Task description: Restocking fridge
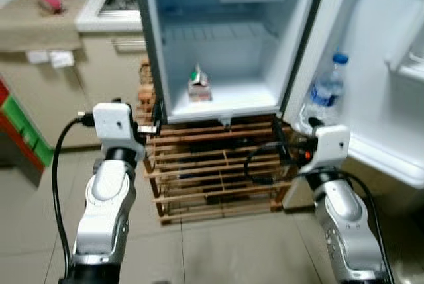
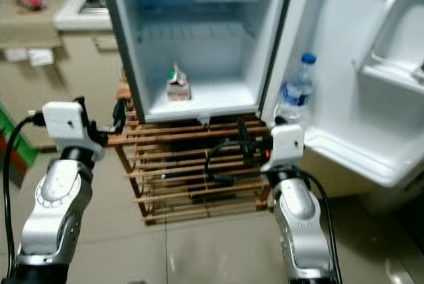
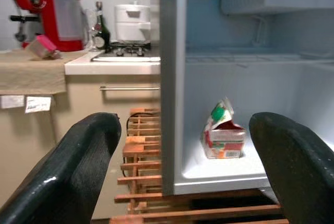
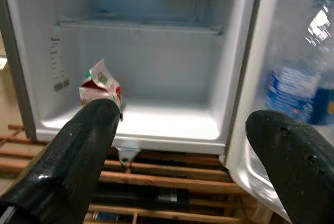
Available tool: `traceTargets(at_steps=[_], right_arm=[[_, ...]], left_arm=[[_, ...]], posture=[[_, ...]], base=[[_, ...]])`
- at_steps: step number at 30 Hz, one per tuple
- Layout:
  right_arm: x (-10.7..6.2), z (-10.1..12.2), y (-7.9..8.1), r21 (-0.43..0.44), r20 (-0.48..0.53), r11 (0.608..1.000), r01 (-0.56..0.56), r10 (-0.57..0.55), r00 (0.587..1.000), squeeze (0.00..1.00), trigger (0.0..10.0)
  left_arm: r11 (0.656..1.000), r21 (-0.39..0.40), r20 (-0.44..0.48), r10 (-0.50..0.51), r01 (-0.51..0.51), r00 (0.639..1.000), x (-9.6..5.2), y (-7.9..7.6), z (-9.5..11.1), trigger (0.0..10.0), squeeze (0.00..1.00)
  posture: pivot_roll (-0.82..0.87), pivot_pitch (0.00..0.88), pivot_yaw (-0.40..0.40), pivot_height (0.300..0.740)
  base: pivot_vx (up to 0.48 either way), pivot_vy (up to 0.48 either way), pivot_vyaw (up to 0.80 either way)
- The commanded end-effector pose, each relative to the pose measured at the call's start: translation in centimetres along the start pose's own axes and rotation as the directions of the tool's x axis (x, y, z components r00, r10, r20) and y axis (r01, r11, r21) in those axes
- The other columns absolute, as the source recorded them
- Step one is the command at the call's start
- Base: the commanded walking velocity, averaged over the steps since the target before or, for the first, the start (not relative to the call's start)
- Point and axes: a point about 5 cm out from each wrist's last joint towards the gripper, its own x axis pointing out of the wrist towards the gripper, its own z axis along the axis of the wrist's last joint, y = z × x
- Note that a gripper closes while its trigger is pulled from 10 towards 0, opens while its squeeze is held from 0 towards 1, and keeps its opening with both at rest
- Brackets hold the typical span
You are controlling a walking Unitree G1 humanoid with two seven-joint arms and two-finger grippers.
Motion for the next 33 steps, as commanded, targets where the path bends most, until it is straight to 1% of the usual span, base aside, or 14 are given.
traceTargets(at_steps=[1,7,9,14,18,21,26,28,32,33], right_arm=[[-0.1,0.3,0.0,0.001,0.019,1.0,0.009,-0.009,1.0,0.0,10.0],[-0.2,0.2,0.0,0.001,0.016,1.0,0.014,-0.014,1.0,0.0,10.0],[-0.3,0.2,0.0,0.005,0.02,1.0,0.011,-0.011,1.0,0.0,10.0],[-0.5,0.1,0.2,-0.001,0.019,1.0,-0.005,0.005,1.0,0.0,10.0],[-0.6,0.1,0.4,-0.001,0.02,1.0,-0.017,0.017,1.0,0.0,10.0],[-0.6,0.1,0.6,0.0,0.021,1.0,-0.023,0.023,1.0,0.0,10.0],[-0.6,0.2,0.5,-0.003,0.024,1.0,-0.022,0.022,0.999,0.0,10.0],[-0.6,0.2,0.5,-0.004,0.024,1.0,-0.021,0.022,0.999,0.0,10.0],[-0.5,0.2,0.5,-0.005,0.023,1.0,-0.021,0.021,1.0,0.0,10.0],[-0.5,0.1,0.5,-0.005,0.022,1.0,-0.02,0.02,1.0,0.0,10.0]], left_arm=[[0.999,0.006,0.001,-0.033,0.033,0.999,0.1,-0.4,0.1,10.0,0.0],[0.999,0.0,0.007,-0.053,0.053,0.999,0.0,-0.6,0.2,10.0,0.0],[0.998,-0.019,0.018,-0.06,0.06,0.998,0.1,-0.6,0.2,10.0,0.0],[0.996,0.012,0.023,-0.09,0.09,0.996,0.1,-1.0,0.3,10.0,0.0],[0.996,0.008,0.025,-0.093,0.093,0.995,0.1,-0.9,0.4,10.0,0.0],[0.995,0.001,0.025,-0.098,0.098,0.995,0.3,-0.8,0.5,10.0,0.0],[0.993,0.002,0.03,-0.115,0.115,0.993,0.6,-1.2,0.6,10.0,0.0],[0.993,0.003,0.031,-0.119,0.119,0.992,0.7,-1.3,0.6,10.0,0.0],[0.991,0.007,0.022,-0.131,0.131,0.991,1.0,-1.6,0.4,10.0,0.0],[0.992,-0.002,0.02,-0.129,0.129,0.991,1.1,-1.6,0.4,10.0,0.0]], posture=[[-0.13,0.0,0.038,0.74],[-0.13,0.0,0.04,0.74],[-0.13,0.0,0.039,0.74],[-0.13,0.0,0.041,0.74],[-0.13,0.0,0.045,0.74],[-0.13,0.0,0.049,0.74],[-0.14,0.0,0.051,0.74],[-0.14,0.0,0.051,0.74],[-0.14,0.0,0.05,0.74],[-0.14,0.0,0.049,0.74]], base=[[0.0,-0.48,0.68],[0.0,-0.48,0.68],[0.0,0.0,0.0],[0.0,0.0,0.0],[0.0,0.0,0.0],[0.0,-0.416,0.0],[0.0,-0.448,0.0],[0.0,-0.255,0.0],[0.0,0.0,0.0],[0.0,0.0,0.0]])
